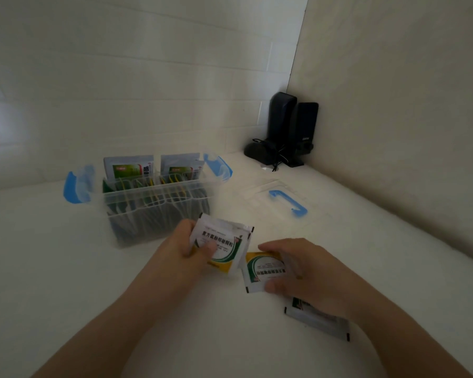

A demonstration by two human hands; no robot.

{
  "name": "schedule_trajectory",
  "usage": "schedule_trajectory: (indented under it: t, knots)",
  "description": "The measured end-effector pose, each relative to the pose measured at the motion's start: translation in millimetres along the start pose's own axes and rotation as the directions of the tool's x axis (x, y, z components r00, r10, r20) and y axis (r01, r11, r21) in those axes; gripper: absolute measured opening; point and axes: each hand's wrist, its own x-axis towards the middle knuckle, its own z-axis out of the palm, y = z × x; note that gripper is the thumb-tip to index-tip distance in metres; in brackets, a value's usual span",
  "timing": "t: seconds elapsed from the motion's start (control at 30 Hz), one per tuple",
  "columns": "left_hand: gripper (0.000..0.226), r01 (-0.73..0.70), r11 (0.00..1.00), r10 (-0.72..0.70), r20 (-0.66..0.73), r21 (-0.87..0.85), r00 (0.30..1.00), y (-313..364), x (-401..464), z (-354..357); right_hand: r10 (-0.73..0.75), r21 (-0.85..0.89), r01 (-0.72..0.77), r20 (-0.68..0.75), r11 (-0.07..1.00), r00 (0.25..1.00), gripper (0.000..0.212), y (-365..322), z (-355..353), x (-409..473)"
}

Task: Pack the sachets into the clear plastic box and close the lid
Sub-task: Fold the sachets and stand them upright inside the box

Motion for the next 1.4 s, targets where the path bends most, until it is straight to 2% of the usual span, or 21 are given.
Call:
schedule_trajectory:
  t: [0.17, 0.23, 0.27, 0.33, 0.37, 0.4, 0.47, 0.5, 0.57, 0.63, 0.77, 0.9, 1.0, 1.13, 1.17, 1.3, 1.4]
  knots:
    - [0.006, 0.023, 0.997, -0.026, -0.036, -0.076, 0.999, 0.9, 0.1, 1.8, -0.03, 0.065, 0.033, -0.054, 0.997, 0.998, 0.048, -0.8, 2.7, 4.2]
    - [0.006, 0.033, 0.996, -0.039, -0.067, -0.086, 0.997, 0.5, 0.9, 2.2, -0.031, 0.027, 0.035, -0.143, 0.999, 0.989, 0.021, -2.5, 1.3, 3.9]
    - [0.006, 0.037, 0.996, -0.044, -0.08, -0.086, 0.996, 0.6, 1.1, 2.1, -0.006, 0.059, 0.019, -0.204, 0.998, 0.979, 0.011, -2.0, -0.2, 4.1]
    - [0.005, 0.044, 0.994, -0.053, -0.094, -0.1, 0.994, 0.9, 1.0, 2.3, 0.106, 0.282, -0.024, -0.279, 0.959, 0.954, 0.014, -4.5, -4.4, 2.4]
    - [0.005, 0.05, 0.993, -0.06, -0.093, -0.111, 0.994, 1.0, 0.9, 2.7, 0.149, 0.468, -0.01, -0.262, 0.884, 0.953, 0.01, -6.4, -6.6, 1.0]
    - [0.005, 0.057, 0.992, -0.067, -0.084, -0.116, 0.994, 1.4, 0.6, 3.4, 0.156, 0.645, 0.015, -0.207, 0.764, 0.966, 0.006, -10.4, -8.8, -1.0]
    - [0.007, 0.077, 0.988, -0.083, -0.042, -0.131, 0.996, 3.3, -1.8, 6.7, 0.086, 0.885, 0.029, -0.078, 0.464, 0.993, 0.019, -18.8, -8.3, -4.9]
    - [0.008, 0.092, 0.983, -0.096, -0.015, -0.157, 0.995, 4.3, -3.3, 9.2, 0.066, 0.932, 0.014, -0.041, 0.361, 0.997, 0.027, -21.0, -5.4, -5.2]
    - [0.005, 0.123, 0.97, -0.117, 0.041, -0.208, 0.992, 7.3, -6.1, 14.1, 0.106, 0.963, -0.022, -0.007, 0.27, 0.994, 0.032, -25.1, 2.7, -3.4]
    - [0.003, 0.126, 0.954, -0.1, 0.108, -0.271, 0.989, 11.7, -9.0, 18.0, 0.161, 0.958, -0.032, -0.015, 0.284, 0.987, 0.025, -27.0, 9.1, -2.1]
    - [0.004, 0.13, 0.911, -0.043, 0.224, -0.392, 0.974, 16.5, -12.2, 21.6, 0.141, 0.905, -0.017, -0.048, 0.426, 0.989, 0.021, -25.2, 8.3, -3.4]
    - [0.002, 0.139, 0.891, -0.049, 0.213, -0.432, 0.976, 16.9, -12.1, 20.2, 0.139, 0.874, 0.027, -0.107, 0.486, 0.985, 0.012, -21.4, 2.1, -3.5]
    - [0.004, 0.113, 0.898, -0.04, 0.179, -0.425, 0.983, 16.2, -10.6, 18.0, 0.162, 0.86, 0.011, -0.109, 0.511, 0.981, 0.015, -22.2, 1.6, -4.1]
    - [0.011, 0.05, 0.937, -0.003, 0.136, -0.345, 0.991, 10.7, -9.5, 16.0, 0.19, 0.697, -0.032, -0.151, 0.716, 0.97, 0.008, -22.9, 1.0, -4.0]
    - [0.012, 0.039, 0.939, 0.007, 0.133, -0.341, 0.991, 9.1, -9.3, 16.1, 0.191, 0.7, -0.035, -0.146, 0.713, 0.971, 0.009, -22.8, 0.8, -3.5]
    - [0.01, 0.03, 0.91, 0.028, 0.134, -0.414, 0.991, 6.7, -7.5, 17.5, 0.169, 0.829, -0.055, -0.048, 0.556, 0.984, 0.007, -25.5, -0.3, -3.8]
    - [0.023, 0.077, 0.858, -0.011, 0.132, -0.508, 0.991, 10.2, -5.3, 15.5, 0.18, 0.832, -0.062, -0.046, 0.551, 0.983, 0.007, -24.8, -0.4, -2.4]
